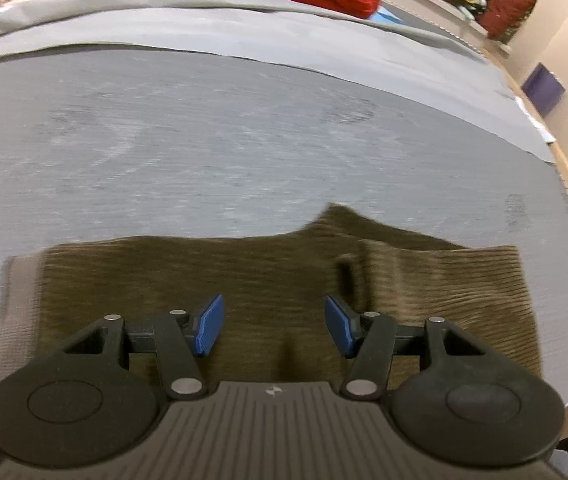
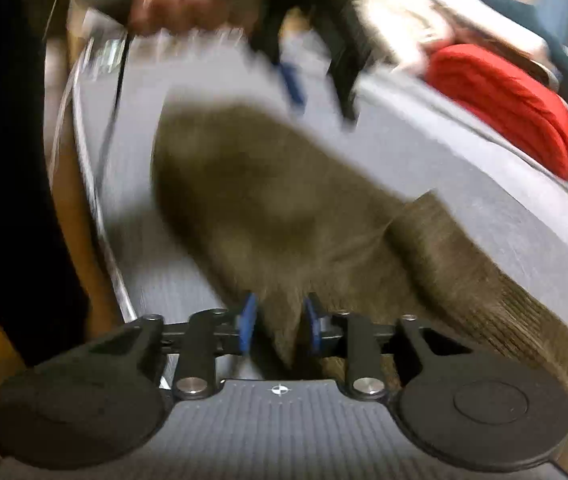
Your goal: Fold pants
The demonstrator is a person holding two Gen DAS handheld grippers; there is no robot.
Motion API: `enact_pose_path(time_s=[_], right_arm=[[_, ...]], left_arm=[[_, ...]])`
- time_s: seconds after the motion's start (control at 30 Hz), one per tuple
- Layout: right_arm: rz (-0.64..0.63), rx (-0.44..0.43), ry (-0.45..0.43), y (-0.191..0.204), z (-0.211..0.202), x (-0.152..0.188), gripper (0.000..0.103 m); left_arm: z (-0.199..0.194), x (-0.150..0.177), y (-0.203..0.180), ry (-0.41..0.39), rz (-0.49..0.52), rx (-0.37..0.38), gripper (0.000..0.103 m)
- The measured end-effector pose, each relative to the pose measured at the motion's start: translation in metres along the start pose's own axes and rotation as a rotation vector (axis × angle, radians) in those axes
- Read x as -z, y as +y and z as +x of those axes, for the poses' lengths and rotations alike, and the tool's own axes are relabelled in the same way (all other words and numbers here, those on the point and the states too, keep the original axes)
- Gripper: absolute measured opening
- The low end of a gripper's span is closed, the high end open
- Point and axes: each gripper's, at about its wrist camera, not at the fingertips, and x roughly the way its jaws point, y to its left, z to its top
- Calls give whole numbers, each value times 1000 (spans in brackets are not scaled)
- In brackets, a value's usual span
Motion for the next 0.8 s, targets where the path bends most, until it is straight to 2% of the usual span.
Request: enact_pose_path(time_s=[0.1,0.17,0.2,0.27,0.3,0.37,0.47,0.5,0.53,0.57,0.6,0.67,0.7,0.73,0.77,0.8], right_arm=[[100,47,-82,-23,-21,-4,43],[139,94,-61,-34,-18,3,43],[150,99,-21,-38,-13,8,44],[151,57,170,-45,10,22,43],[134,48,211,-45,15,30,42],[96,62,163,-39,8,30,42],[126,76,73,-45,-8,21,43],[143,108,58,-49,-11,20,43],[159,142,50,-54,-12,18,43],[179,180,44,-59,-14,18,43],[204,221,42,-65,-15,18,43],[268,321,54,-80,-16,20,44],[300,369,73,-86,-14,23,44],[336,419,102,-93,-12,28,44],[390,473,150,-103,-10,34,44],[436,494,181,-111,-8,40,44]], left_arm=[[18,-5,-18,26,-14,45,61],[33,-7,-26,46,-26,59,61],[39,-8,-30,59,-36,64,61],[53,-12,-37,83,-64,97,61],[60,-13,-39,92,-73,110,61],[76,-16,-46,115,-90,118,61],[101,-17,-55,163,-119,117,61],[107,-17,-57,176,-125,129,59],[113,-18,-61,187,-114,149,35],[112,-22,-67,168,-62,149,16],[104,-28,-68,101,-34,138,15],[85,-40,-54,-28,-121,185,15],[82,-42,-48,-47,-140,176,15],[85,-42,-48,-38,-122,123,16],[94,-39,-48,13,-92,63,23],[102,-36,-47,63,-93,47,27]])
